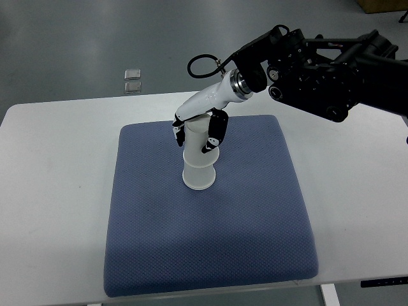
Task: Stack paper cups
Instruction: 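Open the right hand and lift it away from the stacked cups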
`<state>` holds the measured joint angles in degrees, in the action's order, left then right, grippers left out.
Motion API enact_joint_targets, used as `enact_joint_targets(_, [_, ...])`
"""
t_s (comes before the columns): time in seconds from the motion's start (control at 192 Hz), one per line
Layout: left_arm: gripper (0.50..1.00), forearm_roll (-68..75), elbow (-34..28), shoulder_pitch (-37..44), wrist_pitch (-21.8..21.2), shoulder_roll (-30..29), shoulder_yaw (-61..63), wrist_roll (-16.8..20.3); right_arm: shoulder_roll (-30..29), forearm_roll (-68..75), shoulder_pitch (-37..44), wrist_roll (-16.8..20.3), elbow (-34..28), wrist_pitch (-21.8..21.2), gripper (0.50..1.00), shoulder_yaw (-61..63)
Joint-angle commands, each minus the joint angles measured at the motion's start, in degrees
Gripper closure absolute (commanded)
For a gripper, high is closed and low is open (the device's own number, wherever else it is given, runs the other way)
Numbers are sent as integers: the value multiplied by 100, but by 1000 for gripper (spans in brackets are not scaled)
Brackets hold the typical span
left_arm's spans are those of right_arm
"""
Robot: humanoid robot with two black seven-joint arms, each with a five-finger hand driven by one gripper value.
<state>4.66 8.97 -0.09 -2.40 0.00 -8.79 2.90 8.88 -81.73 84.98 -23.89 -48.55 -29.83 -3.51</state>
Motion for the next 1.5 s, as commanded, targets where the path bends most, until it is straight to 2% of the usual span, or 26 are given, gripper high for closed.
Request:
enact_joint_targets(0.0, [500,0,0,0,-6,0,0,0,0,8,-34,16,21,12,738,0])
enact_joint_targets(0.042, [500,0,0,0,3,0,0,0,-9,8,-43,16,21,21,687,9])
enact_joint_targets(0.052, [500,0,0,0,3,0,0,0,-9,8,-43,16,21,21,687,9])
enact_joint_targets(0.089, [500,0,0,0,-6,0,0,0,-9,17,-43,16,21,12,628,9])
enact_joint_targets(0.172, [500,0,0,0,3,0,0,0,-9,61,-43,16,21,12,605,17])
enact_joint_targets(0.595, [500,0,0,0,-6,0,0,0,-88,113,80,16,3,-58,599,70])
enact_joint_targets(1.028, [500,0,0,0,3,0,0,0,281,122,300,16,100,-93,599,79])
enact_joint_targets(1.289, [500,0,0,0,3,0,0,0,835,166,300,-54,671,12,597,149])
enact_joint_targets(1.362, [500,0,0,0,3,0,0,0,1063,438,265,-54,979,3,597,562])
enact_joint_targets(1.492, [500,0,0,0,3,0,0,0,1133,1044,160,-36,1436,38,595,1265])
